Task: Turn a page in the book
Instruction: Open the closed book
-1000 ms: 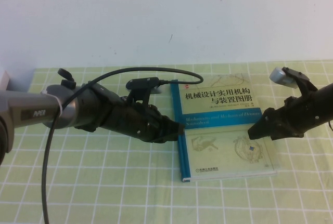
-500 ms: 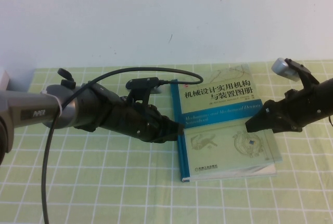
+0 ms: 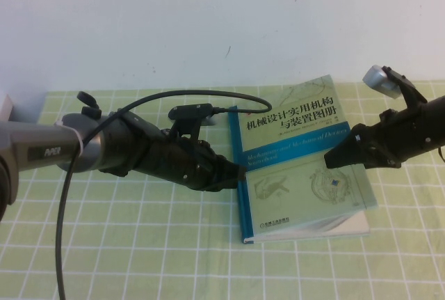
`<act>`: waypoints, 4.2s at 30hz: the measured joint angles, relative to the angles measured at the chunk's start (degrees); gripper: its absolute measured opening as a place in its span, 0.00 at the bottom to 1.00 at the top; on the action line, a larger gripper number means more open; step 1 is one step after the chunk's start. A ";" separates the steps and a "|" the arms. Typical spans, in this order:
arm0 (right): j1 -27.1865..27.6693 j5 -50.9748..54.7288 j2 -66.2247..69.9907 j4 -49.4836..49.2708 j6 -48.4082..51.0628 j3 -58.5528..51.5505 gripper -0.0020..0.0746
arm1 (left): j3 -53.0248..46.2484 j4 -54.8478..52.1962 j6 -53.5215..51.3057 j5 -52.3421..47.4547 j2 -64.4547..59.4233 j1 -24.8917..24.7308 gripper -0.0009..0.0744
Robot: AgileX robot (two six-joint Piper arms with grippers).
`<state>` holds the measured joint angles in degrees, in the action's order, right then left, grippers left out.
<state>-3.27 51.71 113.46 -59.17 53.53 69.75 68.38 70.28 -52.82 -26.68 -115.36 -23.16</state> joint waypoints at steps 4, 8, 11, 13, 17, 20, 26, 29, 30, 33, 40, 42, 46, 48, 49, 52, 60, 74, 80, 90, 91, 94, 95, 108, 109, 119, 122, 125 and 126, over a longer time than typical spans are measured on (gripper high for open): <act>0.00 0.09 0.00 0.00 0.00 0.00 0.63 | 0.00 0.00 0.00 0.00 0.00 0.00 0.01; 0.00 0.36 0.00 0.00 0.00 0.00 0.63 | 0.00 0.00 -0.05 0.00 0.00 0.00 0.01; 0.00 0.49 0.00 0.00 -0.11 0.00 0.63 | 0.00 0.00 -0.05 0.00 0.00 0.00 0.01; 0.00 0.74 0.00 0.00 -0.32 0.00 0.63 | 0.00 0.00 -0.15 0.00 0.00 0.00 0.01; 0.00 1.68 0.00 -0.08 -0.53 0.09 0.62 | 0.00 0.00 -0.26 0.00 0.00 0.00 0.01; 0.00 2.04 0.00 -0.08 -0.64 0.27 0.62 | 0.00 0.00 -0.45 0.00 0.00 0.00 0.01; 0.00 2.26 0.00 -0.22 -1.61 0.50 0.61 | 0.00 0.00 -0.67 0.00 0.00 0.00 0.01; 0.00 3.02 0.00 -0.22 -1.98 1.14 0.61 | 0.00 0.00 -0.67 -0.11 0.00 0.00 0.01; 0.00 3.62 0.00 -0.22 -2.13 1.62 0.61 | 0.00 0.00 -0.67 -0.20 0.00 0.00 0.01; -0.12 5.28 0.00 0.61 -3.34 3.34 0.61 | 0.00 0.00 -0.67 -0.33 0.00 0.00 0.01; -0.45 6.41 -0.10 3.39 -5.57 5.17 0.61 | 0.00 0.00 -0.67 -0.57 0.00 0.00 0.01; -0.45 6.63 -0.10 4.03 -5.99 5.17 0.61 | 0.00 0.00 -0.67 -0.64 0.00 0.00 0.01; -0.45 6.87 -0.10 4.18 -6.47 5.17 0.61 | 0.00 0.00 -0.67 -0.64 0.00 0.00 0.01; -0.60 6.87 -0.10 4.27 -6.47 5.17 0.61 | 0.00 0.00 -0.67 -0.64 0.00 0.00 0.01; -0.73 6.87 -0.10 4.27 -6.58 5.17 0.61 | 0.00 0.00 -0.67 -0.64 0.00 0.00 0.01; -1.68 6.74 -0.10 4.41 -6.69 5.17 0.61 | 0.00 0.00 -0.67 -0.64 0.00 0.00 0.01; -2.81 6.08 -0.10 5.25 -6.69 5.17 0.61 | 0.00 0.00 -0.67 -0.85 0.00 0.00 0.01; -2.81 4.62 0.42 13.03 -7.21 5.17 0.61 | 0.00 0.00 -0.67 -1.07 0.00 0.00 0.01; -2.81 4.52 3.40 12.70 -7.82 5.17 0.61 | 0.00 0.00 -0.67 -1.21 0.00 0.00 0.01; -2.81 7.49 3.60 4.43 -3.22 5.17 0.61 | 0.00 0.00 -0.97 -1.21 0.00 0.00 0.01; -2.81 7.58 3.60 3.86 -2.93 5.17 0.61 | 0.00 0.00 -0.97 -1.21 0.00 0.00 0.01; -2.81 7.74 3.60 2.19 -2.42 5.17 0.61 | 0.00 0.00 -0.97 -1.32 0.00 0.00 0.01; -2.81 7.85 3.60 1.52 -2.42 5.17 0.61 | 0.00 0.00 -0.97 -1.46 0.26 0.00 0.01; -2.81 9.49 3.60 -5.52 0.74 5.17 0.60 | 0.00 -14.49 1.80 -8.98 18.57 -1.80 0.01; -2.81 9.62 3.60 -5.61 0.74 5.17 0.60 | 0.00 -16.82 2.68 -9.67 19.84 -3.34 0.01; -2.81 10.39 3.60 -6.09 0.92 5.17 0.60 | 0.00 -59.36 27.78 -2.88 21.69 -31.33 0.01; -2.81 10.73 3.60 -6.22 0.92 5.17 0.60 | 0.00 -74.87 40.93 -0.75 20.83 -36.33 0.01; -2.81 10.54 3.60 -4.89 0.40 5.17 0.60 | 0.00 -86.51 52.29 -0.41 19.17 -39.37 0.01; -2.81 10.40 3.60 -4.17 0.09 5.17 0.60 | 0.00 -88.90 55.11 -0.29 18.61 -39.75 0.01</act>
<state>-6.07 62.11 117.06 -63.34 53.62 74.92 68.38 -18.63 2.28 -26.97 -96.76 -62.92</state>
